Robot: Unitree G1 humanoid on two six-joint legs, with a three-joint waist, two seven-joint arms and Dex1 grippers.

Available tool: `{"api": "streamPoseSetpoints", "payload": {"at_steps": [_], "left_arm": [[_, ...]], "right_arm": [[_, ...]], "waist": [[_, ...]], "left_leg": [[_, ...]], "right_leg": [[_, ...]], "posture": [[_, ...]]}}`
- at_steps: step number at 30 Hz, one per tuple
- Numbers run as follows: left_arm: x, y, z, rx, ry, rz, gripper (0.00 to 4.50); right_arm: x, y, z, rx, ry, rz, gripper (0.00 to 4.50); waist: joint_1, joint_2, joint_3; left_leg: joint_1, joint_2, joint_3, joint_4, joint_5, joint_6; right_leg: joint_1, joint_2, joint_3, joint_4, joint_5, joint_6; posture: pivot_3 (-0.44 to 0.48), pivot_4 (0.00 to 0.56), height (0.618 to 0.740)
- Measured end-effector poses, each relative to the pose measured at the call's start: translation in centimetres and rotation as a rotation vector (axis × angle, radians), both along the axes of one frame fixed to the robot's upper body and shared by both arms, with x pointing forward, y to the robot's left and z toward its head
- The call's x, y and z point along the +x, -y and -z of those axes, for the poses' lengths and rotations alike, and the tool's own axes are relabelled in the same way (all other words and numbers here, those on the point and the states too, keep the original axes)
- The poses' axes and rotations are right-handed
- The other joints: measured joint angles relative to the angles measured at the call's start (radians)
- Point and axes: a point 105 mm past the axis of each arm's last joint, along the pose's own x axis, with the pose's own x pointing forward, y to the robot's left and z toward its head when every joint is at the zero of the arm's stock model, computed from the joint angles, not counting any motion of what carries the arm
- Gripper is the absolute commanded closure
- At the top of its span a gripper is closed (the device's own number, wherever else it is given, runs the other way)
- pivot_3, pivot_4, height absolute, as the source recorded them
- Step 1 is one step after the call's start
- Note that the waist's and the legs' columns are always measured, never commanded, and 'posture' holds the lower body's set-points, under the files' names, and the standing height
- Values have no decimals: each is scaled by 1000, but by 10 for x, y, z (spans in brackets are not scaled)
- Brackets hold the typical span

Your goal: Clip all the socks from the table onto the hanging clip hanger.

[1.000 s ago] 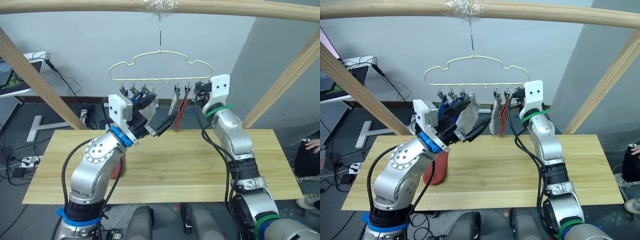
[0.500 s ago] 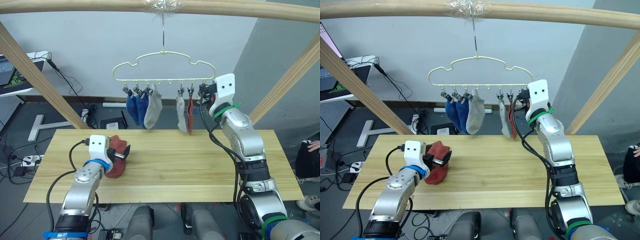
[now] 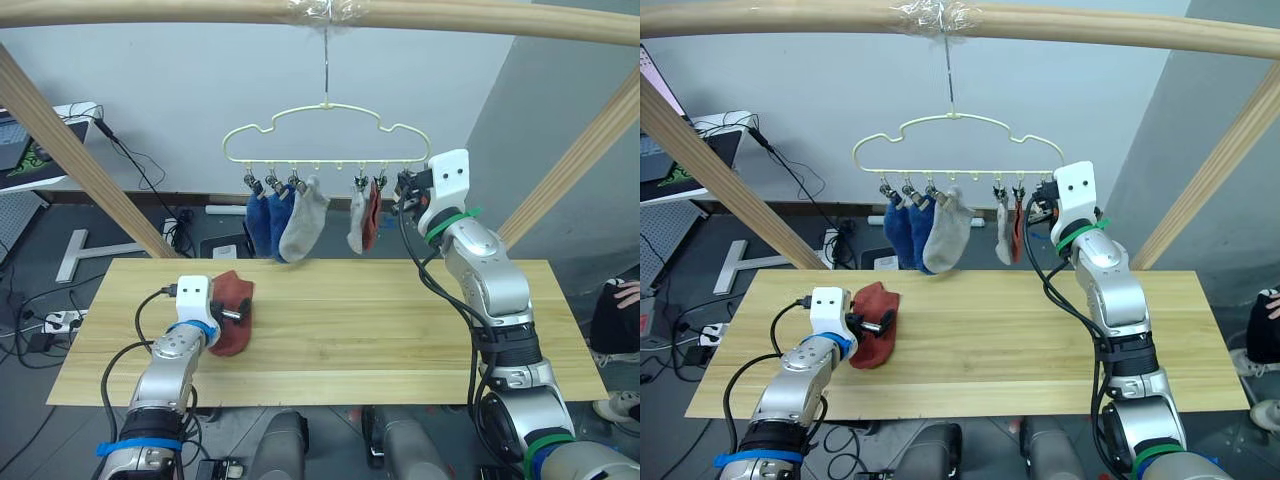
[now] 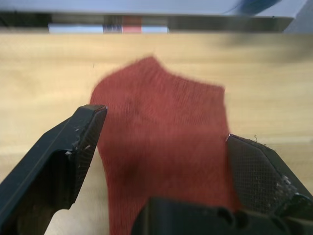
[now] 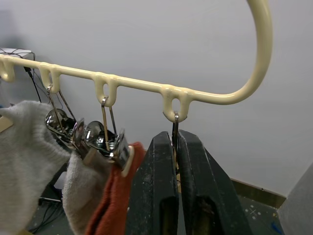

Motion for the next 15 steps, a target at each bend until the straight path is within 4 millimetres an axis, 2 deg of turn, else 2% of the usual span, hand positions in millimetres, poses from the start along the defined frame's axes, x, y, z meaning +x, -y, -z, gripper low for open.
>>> {"api": "streamPoseSetpoints", "payload": {"at_steps": [3, 15], "left_arm": [[5, 1, 2, -29, -11, 17, 549], [3, 15, 6, -40, -14, 111, 4243]], "right_arm": [[0, 0, 1, 1, -12, -2, 4500], [-3, 1, 0, -6, -13, -17, 4500]], "waist": [[2, 0, 0], [-2, 0, 0]], "left_leg": [[2, 0, 0, 0, 0, 0], [3, 0, 0, 0, 0, 0]], "right_leg": [[2, 0, -1, 0, 0, 0], [3, 0, 1, 0, 0, 0]], "posture": [[40, 261, 740], [32, 245, 740]]}}
